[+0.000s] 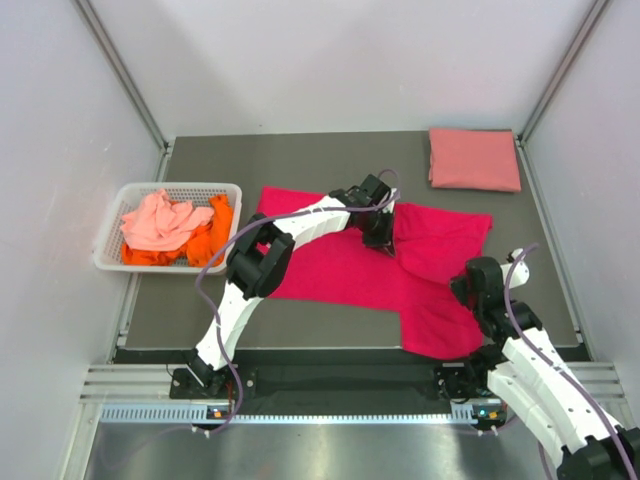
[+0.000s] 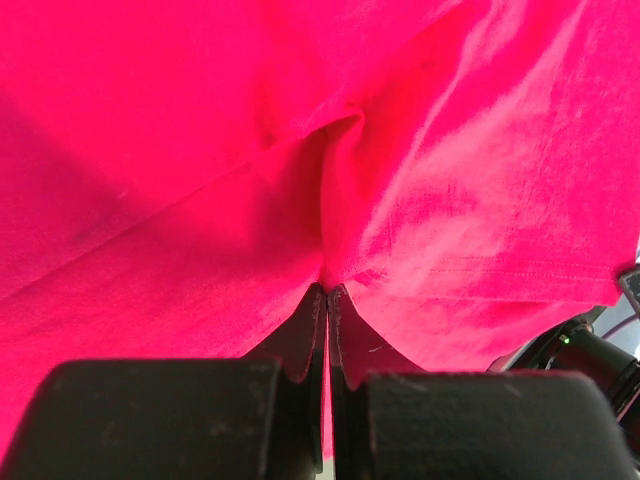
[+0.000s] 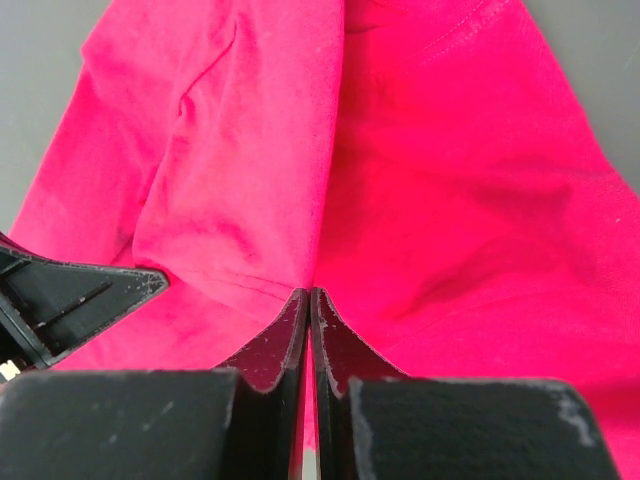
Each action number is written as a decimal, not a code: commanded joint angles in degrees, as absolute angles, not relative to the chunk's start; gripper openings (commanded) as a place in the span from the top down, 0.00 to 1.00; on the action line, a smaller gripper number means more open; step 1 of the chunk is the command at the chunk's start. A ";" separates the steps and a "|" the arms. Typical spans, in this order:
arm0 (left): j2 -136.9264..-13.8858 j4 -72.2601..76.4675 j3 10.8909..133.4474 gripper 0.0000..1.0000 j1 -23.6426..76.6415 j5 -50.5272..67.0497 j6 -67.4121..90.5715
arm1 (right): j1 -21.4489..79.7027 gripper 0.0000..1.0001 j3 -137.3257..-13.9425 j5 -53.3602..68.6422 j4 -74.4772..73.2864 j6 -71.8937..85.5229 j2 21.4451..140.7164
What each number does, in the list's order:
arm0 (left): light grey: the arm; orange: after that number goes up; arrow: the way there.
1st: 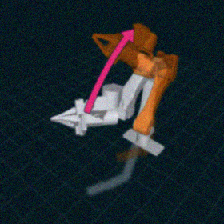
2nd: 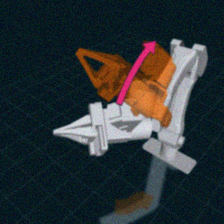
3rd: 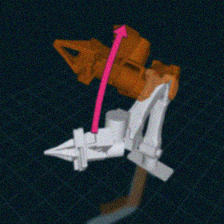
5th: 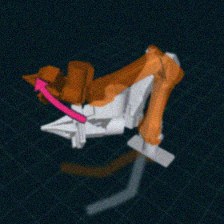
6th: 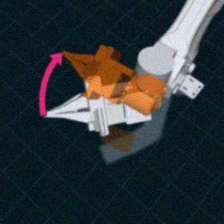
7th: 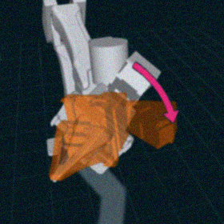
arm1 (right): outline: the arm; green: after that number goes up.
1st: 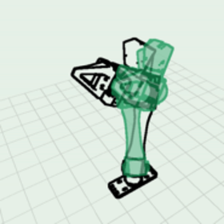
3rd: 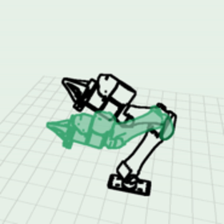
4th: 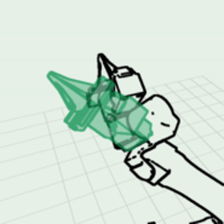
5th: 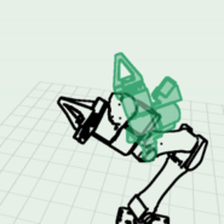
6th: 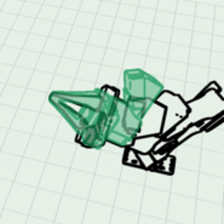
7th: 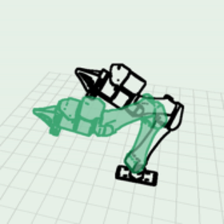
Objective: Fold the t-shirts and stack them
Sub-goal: Fold the tshirt
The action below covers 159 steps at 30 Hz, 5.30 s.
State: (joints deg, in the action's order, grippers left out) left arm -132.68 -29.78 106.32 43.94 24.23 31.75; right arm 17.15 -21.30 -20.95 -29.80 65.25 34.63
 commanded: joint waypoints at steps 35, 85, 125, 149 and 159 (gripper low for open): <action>-131.84 -37.53 107.32 1.00 43.68 17.05 28.13 | 32.78 1.00 -19.34 -36.12 -32.17 84.64 41.92; -135.97 -38.67 109.87 0.66 19.51 5.80 27.95 | -21.53 0.59 -53.26 13.89 3.87 28.48 96.06; -133.52 -42.36 117.60 0.65 17.75 7.20 27.07 | -22.41 0.75 -87.28 7.30 -31.98 21.88 108.13; -122.17 -22.93 97.21 0.64 38.58 30.07 29.53 | -14.68 0.84 -56.87 1.23 -22.94 29.62 95.54; -106.47 -39.02 86.08 0.64 38.58 11.26 23.47 | -14.59 0.73 -58.37 -0.26 -33.30 36.46 87.90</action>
